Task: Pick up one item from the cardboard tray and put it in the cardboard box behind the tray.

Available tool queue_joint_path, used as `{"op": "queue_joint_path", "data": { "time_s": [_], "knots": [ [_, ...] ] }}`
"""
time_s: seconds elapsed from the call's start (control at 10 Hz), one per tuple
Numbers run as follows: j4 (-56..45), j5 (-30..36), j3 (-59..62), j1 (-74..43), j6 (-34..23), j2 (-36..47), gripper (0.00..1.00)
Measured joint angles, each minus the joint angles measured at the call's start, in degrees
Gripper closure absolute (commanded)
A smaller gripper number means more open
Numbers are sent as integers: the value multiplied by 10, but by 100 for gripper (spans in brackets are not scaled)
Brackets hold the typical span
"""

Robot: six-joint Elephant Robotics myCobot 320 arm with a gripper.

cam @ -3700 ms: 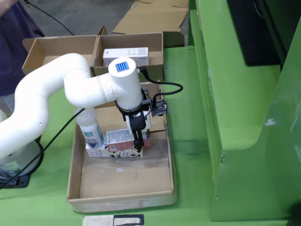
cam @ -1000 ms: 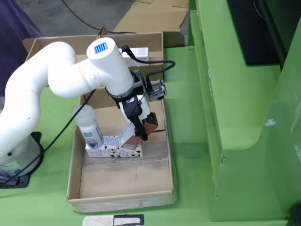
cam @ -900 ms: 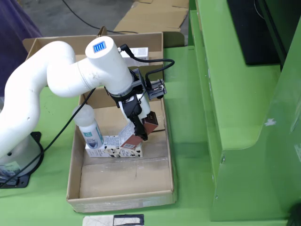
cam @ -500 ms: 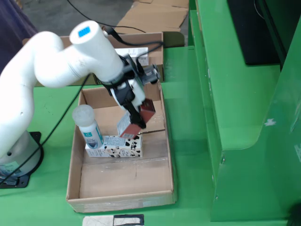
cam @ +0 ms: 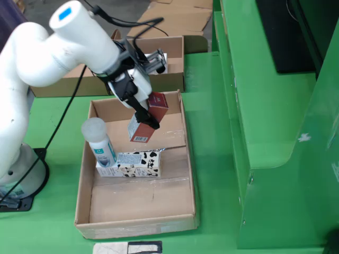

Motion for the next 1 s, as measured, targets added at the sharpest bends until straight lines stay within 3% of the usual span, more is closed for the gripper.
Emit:
{"op": "queue_joint_path", "data": {
  "time_s": [1.0],
  "knots": [
    [116, -101, 2, 64, 4, 91, 100]
  ]
}}
